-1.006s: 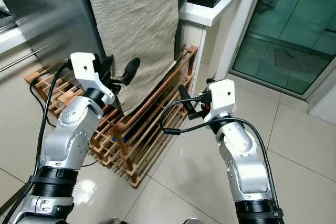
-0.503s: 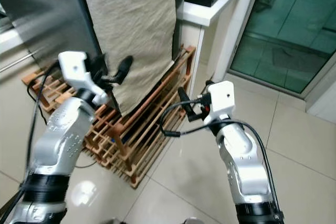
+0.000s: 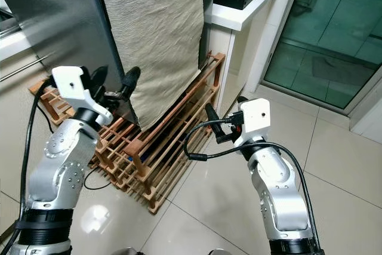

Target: Restocking fridge

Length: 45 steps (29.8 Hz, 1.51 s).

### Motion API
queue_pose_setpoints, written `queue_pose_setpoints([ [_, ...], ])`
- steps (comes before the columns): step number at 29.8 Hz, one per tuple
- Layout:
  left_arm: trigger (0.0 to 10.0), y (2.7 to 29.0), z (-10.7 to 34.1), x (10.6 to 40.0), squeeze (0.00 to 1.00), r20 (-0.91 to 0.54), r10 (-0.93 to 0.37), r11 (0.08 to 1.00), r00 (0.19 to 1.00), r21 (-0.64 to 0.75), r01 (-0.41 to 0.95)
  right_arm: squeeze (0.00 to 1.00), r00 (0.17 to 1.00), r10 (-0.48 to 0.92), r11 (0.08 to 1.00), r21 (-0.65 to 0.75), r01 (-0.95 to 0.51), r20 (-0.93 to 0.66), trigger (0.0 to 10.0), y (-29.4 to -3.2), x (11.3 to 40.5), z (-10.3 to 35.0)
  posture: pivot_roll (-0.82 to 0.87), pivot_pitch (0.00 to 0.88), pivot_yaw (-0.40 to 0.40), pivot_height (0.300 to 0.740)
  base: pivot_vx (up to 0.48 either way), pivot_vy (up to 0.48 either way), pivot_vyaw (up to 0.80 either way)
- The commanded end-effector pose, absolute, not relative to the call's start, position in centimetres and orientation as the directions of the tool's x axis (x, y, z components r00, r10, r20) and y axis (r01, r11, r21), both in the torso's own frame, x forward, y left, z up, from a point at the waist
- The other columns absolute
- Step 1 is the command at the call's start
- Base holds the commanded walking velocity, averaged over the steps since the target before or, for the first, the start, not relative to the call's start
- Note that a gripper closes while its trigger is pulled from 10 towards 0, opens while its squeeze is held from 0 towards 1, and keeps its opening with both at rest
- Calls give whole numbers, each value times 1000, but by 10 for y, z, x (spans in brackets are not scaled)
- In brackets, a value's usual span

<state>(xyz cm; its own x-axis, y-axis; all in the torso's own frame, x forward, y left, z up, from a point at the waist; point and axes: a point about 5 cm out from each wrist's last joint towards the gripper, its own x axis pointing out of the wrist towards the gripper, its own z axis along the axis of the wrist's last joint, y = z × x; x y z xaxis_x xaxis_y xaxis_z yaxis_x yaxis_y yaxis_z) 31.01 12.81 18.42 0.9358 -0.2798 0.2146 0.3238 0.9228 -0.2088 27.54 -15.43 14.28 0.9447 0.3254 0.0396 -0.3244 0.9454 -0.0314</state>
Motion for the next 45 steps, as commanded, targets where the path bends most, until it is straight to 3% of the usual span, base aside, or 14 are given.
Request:
queue_pose_setpoints([
  [1,10000,124,184,317,0,213,-281,928,936,-189,322,0,947,316,949,-30,-315,52,10000,-155,277,145,-114,0,26,740,0,0,0],
  [5,10000,123,184,333,0,198,-224,948,954,-183,260,0,946,318,948,-33,-317,54,10000,-154,277,145,-132,0,33,740,0,0,0],
  [15,10000,125,182,341,0,184,-187,948,965,-225,226,0,949,313,950,-35,-311,45,10000,-155,274,142,-141,0,39,740,0,0,0],
  [23,10000,118,186,342,0,205,-216,919,955,-286,269,0,950,308,951,-32,-307,45,10000,-154,274,142,-142,0,41,740,0,0,0],
  [35,10000,77,216,336,0,344,-445,803,827,-256,539,0,950,308,951,-29,-307,44,10000,-155,275,143,-147,0,28,740,0,0,0],
  [45,10000,32,210,345,0,300,-603,728,739,-171,664,0,948,315,949,-28,-314,42,10000,-152,278,143,-161,0,34,740,0,0,0],
])
